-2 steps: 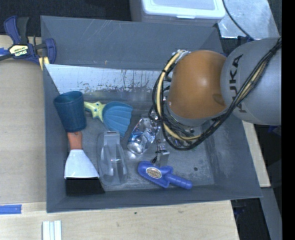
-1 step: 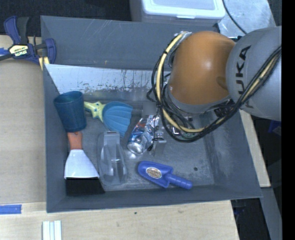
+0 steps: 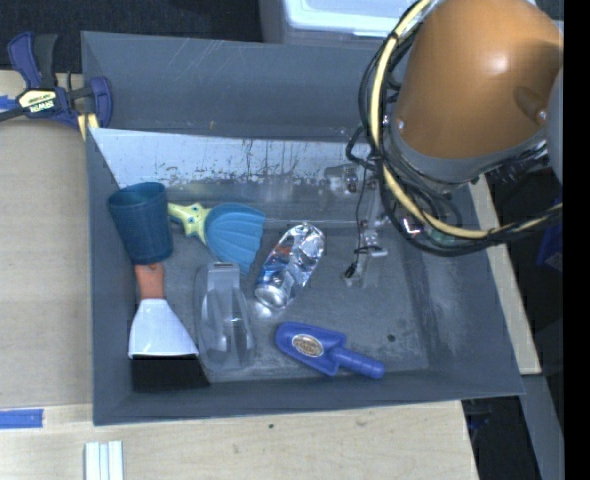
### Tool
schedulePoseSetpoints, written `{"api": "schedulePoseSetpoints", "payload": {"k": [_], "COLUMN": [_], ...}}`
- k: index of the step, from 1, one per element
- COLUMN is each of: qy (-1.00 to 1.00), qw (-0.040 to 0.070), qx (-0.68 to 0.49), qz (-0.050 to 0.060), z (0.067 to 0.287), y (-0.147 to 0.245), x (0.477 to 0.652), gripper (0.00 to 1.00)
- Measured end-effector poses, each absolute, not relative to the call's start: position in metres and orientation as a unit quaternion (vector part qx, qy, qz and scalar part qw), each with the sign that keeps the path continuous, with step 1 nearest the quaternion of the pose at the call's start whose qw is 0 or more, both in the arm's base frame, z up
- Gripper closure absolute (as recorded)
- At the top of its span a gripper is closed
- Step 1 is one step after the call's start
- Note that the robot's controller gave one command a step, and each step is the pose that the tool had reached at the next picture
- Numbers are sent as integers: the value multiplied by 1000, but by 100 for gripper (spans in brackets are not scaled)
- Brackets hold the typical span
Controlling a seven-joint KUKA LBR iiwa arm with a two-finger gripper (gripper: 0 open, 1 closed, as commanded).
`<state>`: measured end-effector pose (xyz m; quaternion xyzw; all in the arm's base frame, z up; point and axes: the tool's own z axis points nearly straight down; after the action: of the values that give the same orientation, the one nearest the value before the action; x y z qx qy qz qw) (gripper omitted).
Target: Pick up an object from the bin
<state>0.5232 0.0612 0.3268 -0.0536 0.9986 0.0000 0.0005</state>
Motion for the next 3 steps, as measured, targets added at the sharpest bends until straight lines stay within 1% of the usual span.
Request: {"api": "schedulePoseSetpoints", "payload": {"k": [1,2,3], "qy": [999,998,999], "qw": [12,6,9], "qx": [-48,-60,-48], "qz": [0,0,0], "z": [331,299,283], "y": [65,71,82], "x": [528,522,522], "gripper": [0,0,0]}}
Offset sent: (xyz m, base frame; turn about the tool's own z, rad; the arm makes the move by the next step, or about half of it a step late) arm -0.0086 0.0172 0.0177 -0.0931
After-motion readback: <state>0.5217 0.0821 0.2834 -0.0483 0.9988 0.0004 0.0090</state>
